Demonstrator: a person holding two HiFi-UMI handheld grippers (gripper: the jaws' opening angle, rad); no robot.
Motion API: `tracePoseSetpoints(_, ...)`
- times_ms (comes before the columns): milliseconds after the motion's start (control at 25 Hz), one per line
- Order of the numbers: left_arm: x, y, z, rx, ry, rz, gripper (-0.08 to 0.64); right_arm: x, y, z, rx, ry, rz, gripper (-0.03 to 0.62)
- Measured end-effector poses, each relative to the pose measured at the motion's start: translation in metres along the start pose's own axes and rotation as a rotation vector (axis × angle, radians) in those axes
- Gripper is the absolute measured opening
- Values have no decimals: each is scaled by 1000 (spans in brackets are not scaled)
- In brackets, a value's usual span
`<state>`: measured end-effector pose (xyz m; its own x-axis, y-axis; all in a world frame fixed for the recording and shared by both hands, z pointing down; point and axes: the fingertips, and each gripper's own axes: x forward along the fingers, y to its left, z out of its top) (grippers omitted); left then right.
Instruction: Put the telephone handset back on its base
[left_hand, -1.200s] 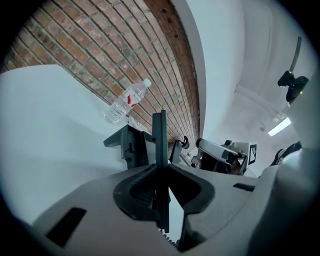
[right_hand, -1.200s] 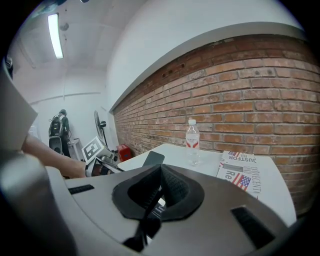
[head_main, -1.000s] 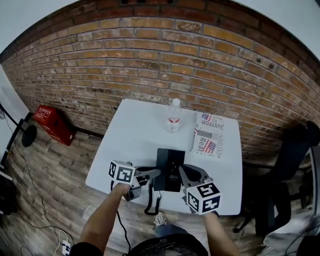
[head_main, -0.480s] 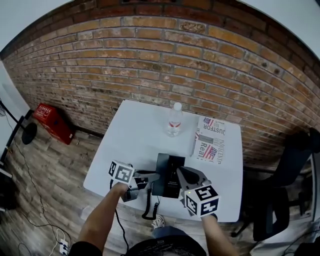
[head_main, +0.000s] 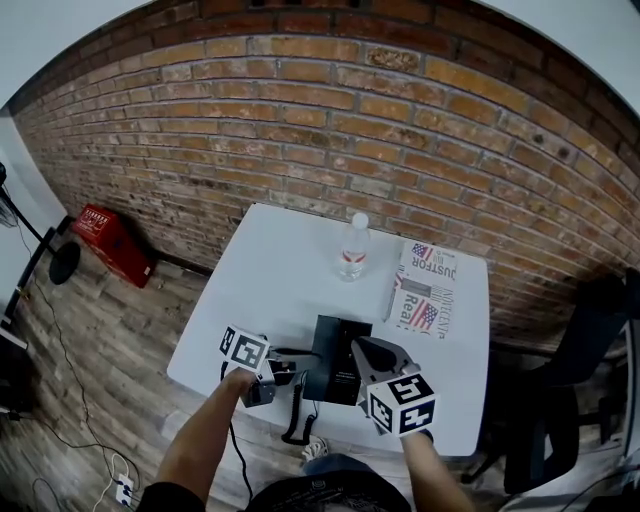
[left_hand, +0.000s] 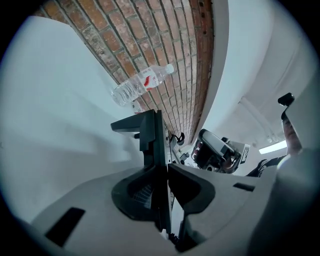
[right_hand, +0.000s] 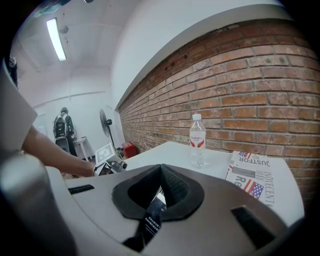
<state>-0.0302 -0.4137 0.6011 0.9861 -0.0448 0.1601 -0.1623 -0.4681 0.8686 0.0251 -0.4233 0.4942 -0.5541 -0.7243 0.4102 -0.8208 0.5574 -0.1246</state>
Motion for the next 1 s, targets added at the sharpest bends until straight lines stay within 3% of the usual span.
tracePoseSetpoints(560, -1, 3, 7, -4, -36, 39, 98, 8, 1, 1, 4, -4, 16, 2)
tracePoseSetpoints(760, -13, 2, 8, 42, -76, 108, 115, 13, 8, 1, 6, -8, 24, 2)
tracePoseSetpoints(1000, -42, -3, 23, 157, -146, 259, 115, 6, 20, 7, 12, -27, 4, 2)
